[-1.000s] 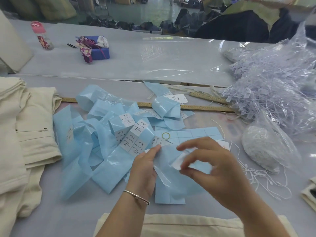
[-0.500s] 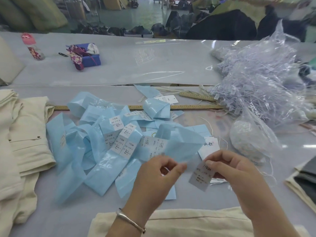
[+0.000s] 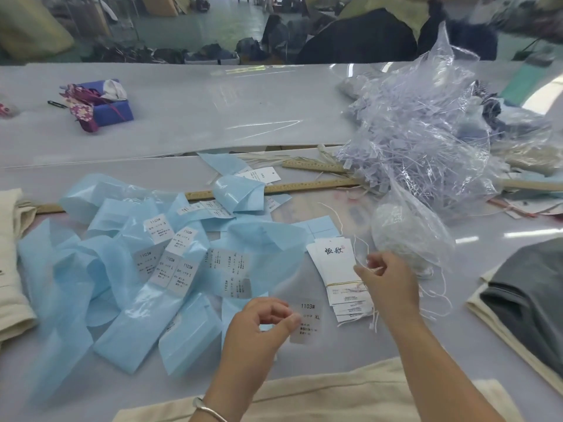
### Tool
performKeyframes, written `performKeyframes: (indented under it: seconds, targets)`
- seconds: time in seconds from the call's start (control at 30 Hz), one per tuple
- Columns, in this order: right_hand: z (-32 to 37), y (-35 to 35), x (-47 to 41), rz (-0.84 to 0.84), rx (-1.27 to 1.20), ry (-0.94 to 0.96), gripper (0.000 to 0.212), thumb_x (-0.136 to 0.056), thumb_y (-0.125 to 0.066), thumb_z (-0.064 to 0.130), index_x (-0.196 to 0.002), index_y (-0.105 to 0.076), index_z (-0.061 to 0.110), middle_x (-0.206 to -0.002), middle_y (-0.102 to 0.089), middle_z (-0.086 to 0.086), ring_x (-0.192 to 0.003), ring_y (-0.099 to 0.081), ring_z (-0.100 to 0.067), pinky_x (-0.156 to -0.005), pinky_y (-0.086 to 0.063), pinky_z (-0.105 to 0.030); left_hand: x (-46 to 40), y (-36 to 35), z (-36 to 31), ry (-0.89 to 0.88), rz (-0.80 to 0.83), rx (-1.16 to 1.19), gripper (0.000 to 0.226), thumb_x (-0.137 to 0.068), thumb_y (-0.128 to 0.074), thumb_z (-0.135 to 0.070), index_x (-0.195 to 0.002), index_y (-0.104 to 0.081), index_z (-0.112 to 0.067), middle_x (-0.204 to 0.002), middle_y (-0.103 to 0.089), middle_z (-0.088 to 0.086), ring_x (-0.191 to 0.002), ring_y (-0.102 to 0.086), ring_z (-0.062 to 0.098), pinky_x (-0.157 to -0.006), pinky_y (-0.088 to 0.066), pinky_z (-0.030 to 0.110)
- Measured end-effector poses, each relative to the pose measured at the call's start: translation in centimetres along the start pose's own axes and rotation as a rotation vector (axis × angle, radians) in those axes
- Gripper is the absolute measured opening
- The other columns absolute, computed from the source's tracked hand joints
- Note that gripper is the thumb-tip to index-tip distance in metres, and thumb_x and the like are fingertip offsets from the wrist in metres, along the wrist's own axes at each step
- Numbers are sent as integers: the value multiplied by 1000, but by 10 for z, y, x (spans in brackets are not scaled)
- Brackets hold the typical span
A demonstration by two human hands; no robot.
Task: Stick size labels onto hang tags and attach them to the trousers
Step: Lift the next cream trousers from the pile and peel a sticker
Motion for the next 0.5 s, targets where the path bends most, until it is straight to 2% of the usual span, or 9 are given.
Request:
performKeyframes:
  seconds: [0.1,0.2,0.3,0.37,0.43,0.5]
  targets:
    - [6,-37,-25,78,288,66,48,-74,-77,48,-103,-58,15,-106,-58,-3,-105,-51,-24,-81,-43,-37,-5,-4,7,66,6,87,10,-76,-79,-23,-72,-74,-30,-87,-70,-14,-72,-62,-1,-70,-45,17]
    - [17,-60,-41,103,567,133,73,-68,-72,65,-118,-54,14,-118,-53,-5,-116,-45,-26,-90,-42,-36,-6,-8,12,112,8,135,9,-75,-82,-29,-76,-74,-31,-70,-66,-11,-65,-58,1,-57,-47,12]
    - [24,-69,-53,124,634,131,78,-66,-68,71,-119,-55,15,-117,-51,-5,-115,-46,-26,-89,-41,-36,-5,-9,13,126,12,141,10,-77,-81,-28,-73,-73,-32,-66,-62,-12,-62,-55,-1,-52,-45,11]
    - [25,-70,-58,151,646,102,76,-66,-68,72,-116,-56,16,-116,-50,-5,-115,-46,-26,-86,-42,-36,-5,-6,13,123,14,133,15,-80,-77,-19,-73,-72,-32,-68,-62,-15,-65,-56,-2,-60,-47,15]
    - [26,-69,-60,147,636,75,77,-65,-71,70,-116,-55,15,-116,-50,-6,-114,-47,-26,-86,-43,-36,-5,-3,12,117,13,130,15,-80,-76,-17,-73,-72,-31,-70,-62,-18,-66,-56,-3,-71,-42,21]
    - [26,-68,-59,112,573,58,77,-63,-77,64,-117,-53,14,-119,-51,-7,-115,-47,-26,-89,-43,-36,-5,0,11,114,11,138,15,-79,-76,-18,-74,-72,-31,-71,-63,-19,-67,-57,-3,-74,-40,23]
Point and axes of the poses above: each hand's wrist, its own x-axis away from the middle knuckle, its own y-axis out of the back of the hand, z = x × y, the point moved 6 cm from there along -x, towards the middle knuckle
